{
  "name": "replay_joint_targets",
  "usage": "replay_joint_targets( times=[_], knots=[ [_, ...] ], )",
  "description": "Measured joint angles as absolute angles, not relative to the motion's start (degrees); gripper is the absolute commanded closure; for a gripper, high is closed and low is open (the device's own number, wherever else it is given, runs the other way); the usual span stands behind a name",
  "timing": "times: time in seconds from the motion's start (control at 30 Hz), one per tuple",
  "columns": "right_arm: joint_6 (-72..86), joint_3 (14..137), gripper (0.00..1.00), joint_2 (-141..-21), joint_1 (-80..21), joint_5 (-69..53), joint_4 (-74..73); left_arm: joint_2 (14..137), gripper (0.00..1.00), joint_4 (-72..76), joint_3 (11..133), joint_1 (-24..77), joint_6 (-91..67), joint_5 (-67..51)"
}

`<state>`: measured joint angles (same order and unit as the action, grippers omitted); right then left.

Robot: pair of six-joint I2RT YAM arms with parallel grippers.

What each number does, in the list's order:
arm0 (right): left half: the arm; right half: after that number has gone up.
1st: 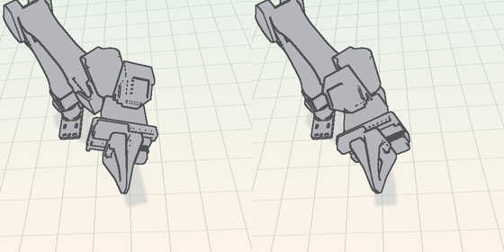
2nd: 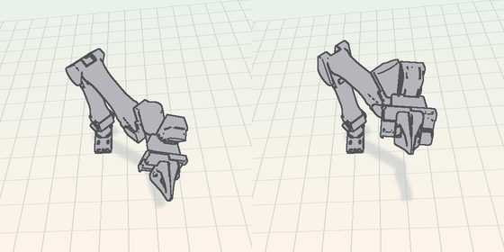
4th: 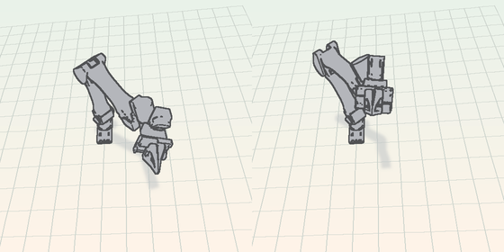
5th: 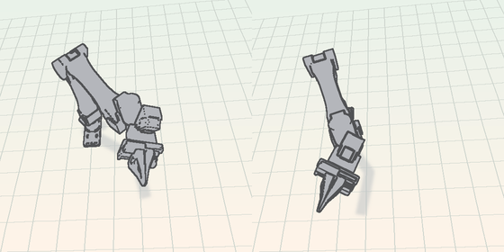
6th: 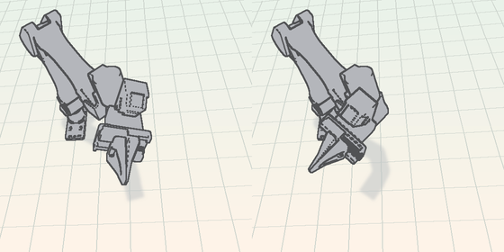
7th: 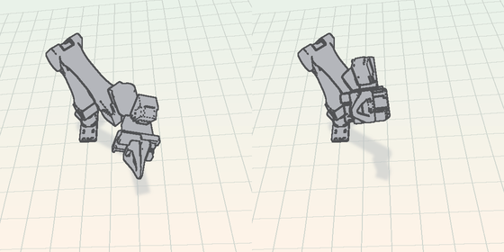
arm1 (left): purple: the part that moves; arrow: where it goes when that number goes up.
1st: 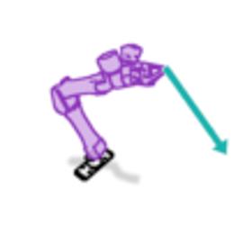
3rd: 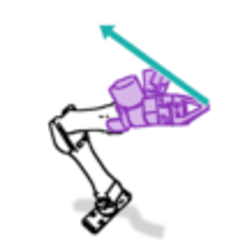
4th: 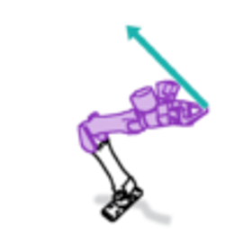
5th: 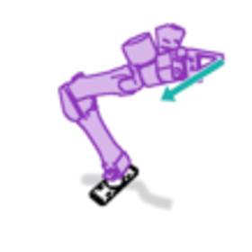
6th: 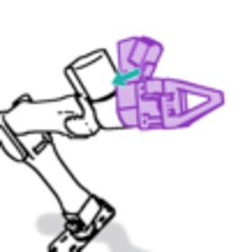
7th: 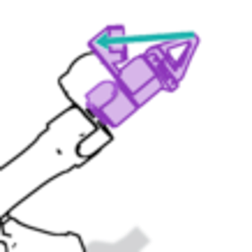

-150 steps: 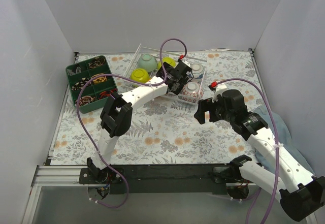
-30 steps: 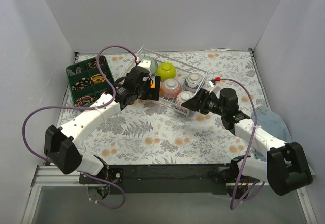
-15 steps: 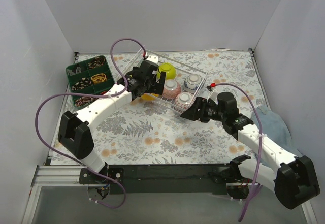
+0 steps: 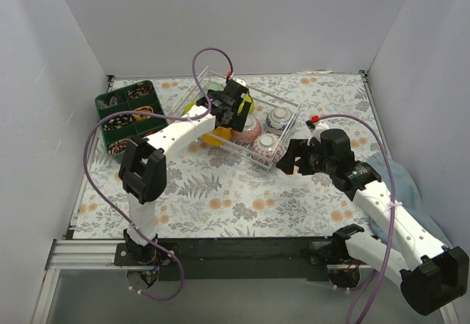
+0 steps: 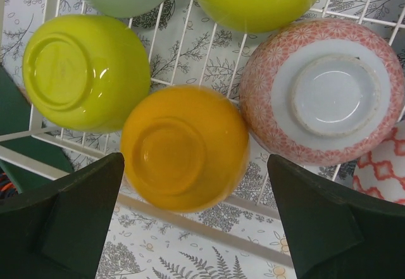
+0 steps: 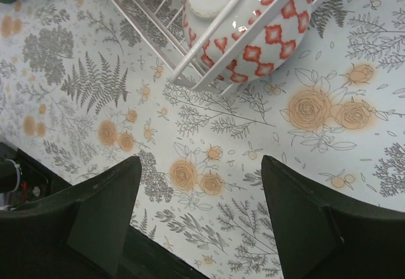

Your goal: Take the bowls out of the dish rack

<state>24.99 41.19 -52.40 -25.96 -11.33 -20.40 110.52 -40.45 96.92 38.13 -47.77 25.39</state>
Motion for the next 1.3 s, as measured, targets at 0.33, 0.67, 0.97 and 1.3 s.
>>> replay_joint_targets(
  times=[0.33, 0.67, 0.97, 1.3],
  knots=[
    [22.00, 41.58, 0.15, -51.70, -25.96, -8.95, -24.60, 114.04, 0.02, -43.35, 99.92, 38.15, -47.11, 24.49],
    [20.99, 41.58, 0.15, -51.64, -25.96, -8.45, -25.61, 114.15, 0.02, -44.53, 99.92, 39.57, -42.78, 29.91],
    [20.71, 42.02, 0.15, -52.21, -25.96, -7.84, -25.71, 116.33, 0.04, -43.88, 101.34, 42.76, -38.87, 34.22],
    [20.56, 42.26, 0.15, -52.21, -25.96, -7.60, -25.67, 123.50, 0.17, -48.31, 106.74, 43.75, -39.24, 37.50]
  ],
)
